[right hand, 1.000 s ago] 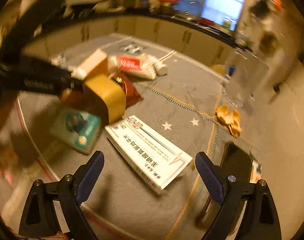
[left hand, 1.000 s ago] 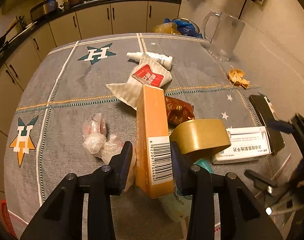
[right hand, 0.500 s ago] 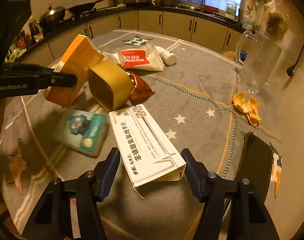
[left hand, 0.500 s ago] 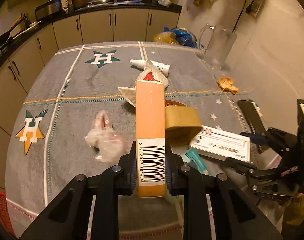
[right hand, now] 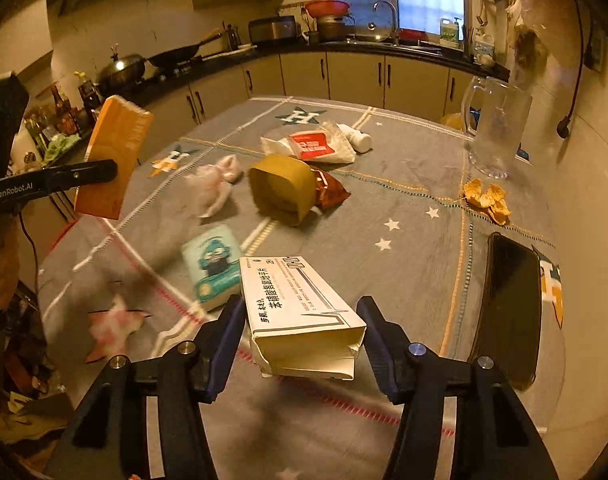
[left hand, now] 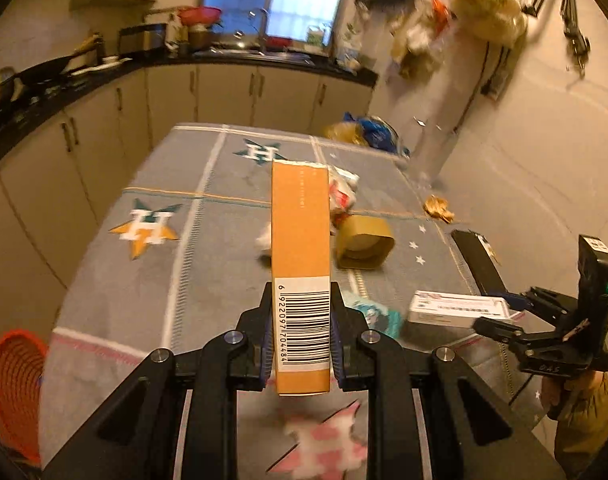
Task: Collect trash
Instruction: 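Carry both boxes to the red wastebasket and open both tools to drop them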
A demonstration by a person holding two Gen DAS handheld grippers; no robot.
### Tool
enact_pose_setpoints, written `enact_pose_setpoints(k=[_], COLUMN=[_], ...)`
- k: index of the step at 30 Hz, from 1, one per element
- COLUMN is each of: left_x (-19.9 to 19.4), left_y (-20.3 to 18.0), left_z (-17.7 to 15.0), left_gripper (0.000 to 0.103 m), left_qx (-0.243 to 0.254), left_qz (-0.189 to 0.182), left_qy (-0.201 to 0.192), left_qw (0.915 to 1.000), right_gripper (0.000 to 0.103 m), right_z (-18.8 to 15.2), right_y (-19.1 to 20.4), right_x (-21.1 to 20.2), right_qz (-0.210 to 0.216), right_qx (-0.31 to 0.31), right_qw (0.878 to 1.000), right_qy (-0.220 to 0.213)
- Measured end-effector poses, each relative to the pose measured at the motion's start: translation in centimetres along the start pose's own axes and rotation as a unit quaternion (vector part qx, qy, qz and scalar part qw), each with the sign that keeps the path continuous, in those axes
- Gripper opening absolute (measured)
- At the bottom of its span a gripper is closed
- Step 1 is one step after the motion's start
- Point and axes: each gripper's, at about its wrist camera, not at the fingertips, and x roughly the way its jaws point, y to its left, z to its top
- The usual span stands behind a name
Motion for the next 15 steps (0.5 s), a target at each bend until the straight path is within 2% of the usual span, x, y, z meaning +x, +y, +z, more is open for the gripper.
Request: enact_pose_setpoints(k=[8,15], left_x=[-6.0,-9.8], left_y=[6.4,14.9], left_z=[-3.7,-7.4], left_gripper=[0.022,0.022], left_qx=[-0.056,-0.131], left_qz=[0.056,0.14], left_qy=[-0.042,-0.053], left_qw=[0.9959,0.9801], right_gripper=[0.062,0.062], right_z=[0.0,1.6], right_y=[2.1,8.0], right_x=[-1.9,-1.0], right_qz=[0.06,0.132], right_qx=[0.033,0.013], right_qw=[0.997,0.991], right_qy=[-0.021,-0.02])
